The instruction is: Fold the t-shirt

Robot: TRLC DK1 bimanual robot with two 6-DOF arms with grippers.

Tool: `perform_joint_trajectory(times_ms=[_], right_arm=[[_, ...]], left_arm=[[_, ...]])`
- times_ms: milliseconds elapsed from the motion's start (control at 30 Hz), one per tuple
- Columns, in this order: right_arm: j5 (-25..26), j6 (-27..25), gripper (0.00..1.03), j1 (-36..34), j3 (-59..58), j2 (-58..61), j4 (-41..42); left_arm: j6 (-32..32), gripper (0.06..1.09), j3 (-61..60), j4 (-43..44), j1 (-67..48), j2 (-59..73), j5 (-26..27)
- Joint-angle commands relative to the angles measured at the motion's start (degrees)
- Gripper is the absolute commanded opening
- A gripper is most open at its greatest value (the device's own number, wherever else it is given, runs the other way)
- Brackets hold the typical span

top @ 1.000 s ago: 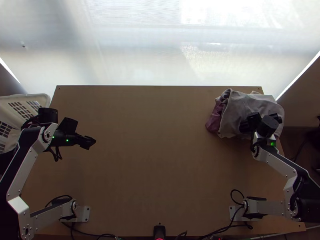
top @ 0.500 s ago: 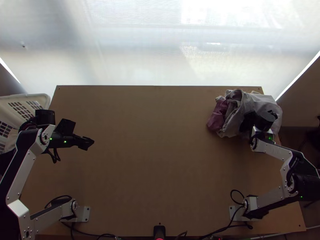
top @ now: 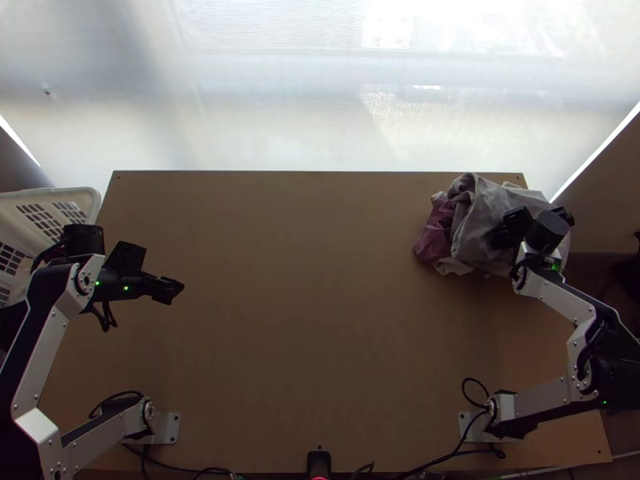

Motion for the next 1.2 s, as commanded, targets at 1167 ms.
perform_joint_trajectory(times_ms=[1167], right_arm=[[-6.2, 5.7, 0.99, 0.9, 3.6, -18.0, -19.5]], left_arm=[[3.1, 1.04, -0.8, 0.9, 1.9, -0.2, 0.0]])
